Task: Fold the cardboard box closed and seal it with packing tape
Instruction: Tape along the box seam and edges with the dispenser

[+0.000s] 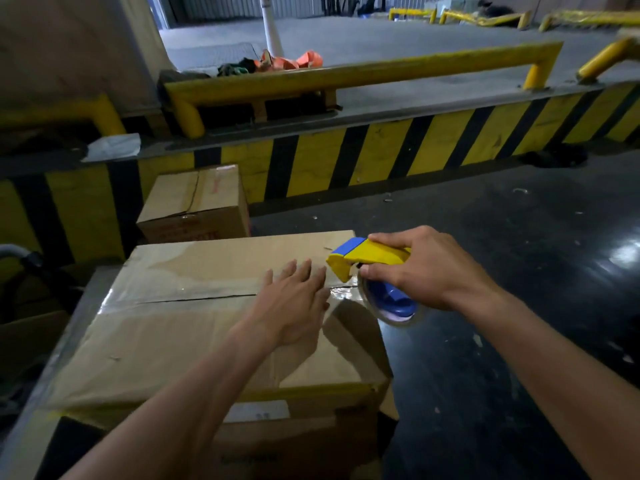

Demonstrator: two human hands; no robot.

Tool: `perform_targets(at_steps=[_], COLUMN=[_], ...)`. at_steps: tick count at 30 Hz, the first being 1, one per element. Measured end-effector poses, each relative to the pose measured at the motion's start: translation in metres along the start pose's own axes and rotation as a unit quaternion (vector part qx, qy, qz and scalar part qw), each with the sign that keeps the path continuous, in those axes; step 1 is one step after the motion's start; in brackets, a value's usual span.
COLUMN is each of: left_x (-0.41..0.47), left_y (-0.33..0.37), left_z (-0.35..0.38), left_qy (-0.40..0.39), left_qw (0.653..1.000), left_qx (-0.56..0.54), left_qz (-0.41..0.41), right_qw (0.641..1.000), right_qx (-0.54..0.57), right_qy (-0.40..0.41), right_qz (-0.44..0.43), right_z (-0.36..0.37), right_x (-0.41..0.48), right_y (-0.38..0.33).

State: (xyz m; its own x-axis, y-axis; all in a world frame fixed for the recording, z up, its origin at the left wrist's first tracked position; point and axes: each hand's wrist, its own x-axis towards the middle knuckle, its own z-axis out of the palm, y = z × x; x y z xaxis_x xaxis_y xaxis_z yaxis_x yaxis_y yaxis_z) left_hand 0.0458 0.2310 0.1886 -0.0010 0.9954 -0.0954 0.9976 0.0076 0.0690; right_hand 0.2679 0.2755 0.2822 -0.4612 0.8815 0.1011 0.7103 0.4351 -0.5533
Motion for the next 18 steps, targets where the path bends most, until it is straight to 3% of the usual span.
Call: perform_targets(at_steps=[8,18], left_x=[0.019,0.060], left_y=[-0.091,-0.140], left_z=[-0.019,-0.032], left_qy=[-0.022,-0.071], left_qw=[0.999,0.995], left_qx=[0.018,0.066], left_qz=[0.022,-0.002], right_qw=[0.992,0.980], right_qx=[-0.025,-0.112], right_qy=[0.022,0.072], right_qz=[0.119,0.149], right_z=[0.072,0.119], right_x=[-0.027,-0.042], right_y=[-0.050,-0.075])
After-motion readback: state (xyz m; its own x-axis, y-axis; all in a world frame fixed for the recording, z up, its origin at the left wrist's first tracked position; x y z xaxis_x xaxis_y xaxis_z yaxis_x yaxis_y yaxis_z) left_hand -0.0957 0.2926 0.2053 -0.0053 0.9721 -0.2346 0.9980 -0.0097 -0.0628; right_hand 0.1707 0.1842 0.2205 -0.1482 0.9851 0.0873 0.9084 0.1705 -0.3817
